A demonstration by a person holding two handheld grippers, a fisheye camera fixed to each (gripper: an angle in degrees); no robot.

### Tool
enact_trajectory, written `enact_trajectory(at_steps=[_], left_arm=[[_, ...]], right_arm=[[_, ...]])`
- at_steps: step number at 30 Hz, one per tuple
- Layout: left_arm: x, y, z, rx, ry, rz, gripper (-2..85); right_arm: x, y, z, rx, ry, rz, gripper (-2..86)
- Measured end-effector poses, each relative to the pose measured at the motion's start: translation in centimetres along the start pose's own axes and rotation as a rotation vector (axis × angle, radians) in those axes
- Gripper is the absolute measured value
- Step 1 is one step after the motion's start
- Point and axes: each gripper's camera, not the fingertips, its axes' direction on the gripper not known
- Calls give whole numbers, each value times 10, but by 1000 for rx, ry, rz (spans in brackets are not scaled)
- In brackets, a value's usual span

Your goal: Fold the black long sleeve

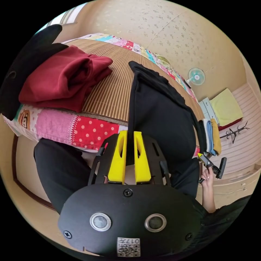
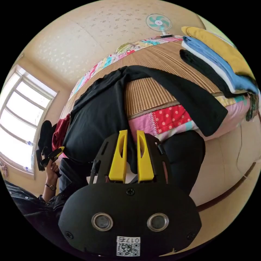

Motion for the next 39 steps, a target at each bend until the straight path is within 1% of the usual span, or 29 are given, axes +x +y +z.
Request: enact_trajectory(at_steps=[2,3,5,7,8,10,11,12,13,14,15,17,18,20,21,24,26,28,30,33,34,36,38,39], left_arm=[[0,2,-2,23,21,5,83],[2,3,-4,37,7,11,86],[7,4,-5,61,-4,26,86],[13,3,-1,68,19,41,86],[15,2,1,65,26,43,86],[18,0,8,62,43,42,86],[19,-1,10,64,44,40,85],[20,-2,11,67,49,38,84],[20,-3,11,72,55,38,83],[21,-3,10,77,56,38,82],[20,-4,7,89,56,37,81],[18,-6,4,103,53,38,80],[16,-7,2,106,50,38,80],[11,-8,2,101,53,36,80],[7,-8,2,100,58,30,79],[-8,-4,-1,115,64,-5,79],[-16,-1,-1,118,77,-30,79],[-26,2,-3,114,83,-47,79],[-32,4,-7,117,69,-58,79],[-41,2,-16,133,68,-70,79],[-42,-1,-18,128,71,-67,79],[-42,-6,-19,122,68,-58,79],[-39,-9,-22,124,68,-50,79],[-36,-10,-25,129,74,-45,80]], right_arm=[[65,4,-42,165,7,242,89],[84,5,-49,192,1,312,95],[155,17,-66,265,-50,556,115],[187,22,-69,292,-68,607,122],[201,20,-65,268,-89,612,125],[214,14,-55,225,-154,600,113],[215,8,-51,205,-223,588,75],[212,5,-52,205,-255,581,57],[199,-2,-63,246,-295,532,42],[178,-15,-83,307,-288,446,32],[167,-24,-94,329,-260,406,30],[124,-63,-146,418,-121,277,23],[114,-74,-159,448,-100,237,23],[76,-113,-206,533,-46,67,20],[70,-122,-213,535,-29,43,20],[70,-158,-220,495,91,84,19],[101,-165,-193,405,191,190,19],[132,-153,-166,303,224,313,19],[152,-126,-148,288,185,377,18],[161,-90,-136,354,93,423,17],[154,-92,-135,371,70,422,17],[122,-112,-139,419,42,340,17],[51,-161,-135,439,-2,166,18],[28,-174,-132,437,-18,113,18]])
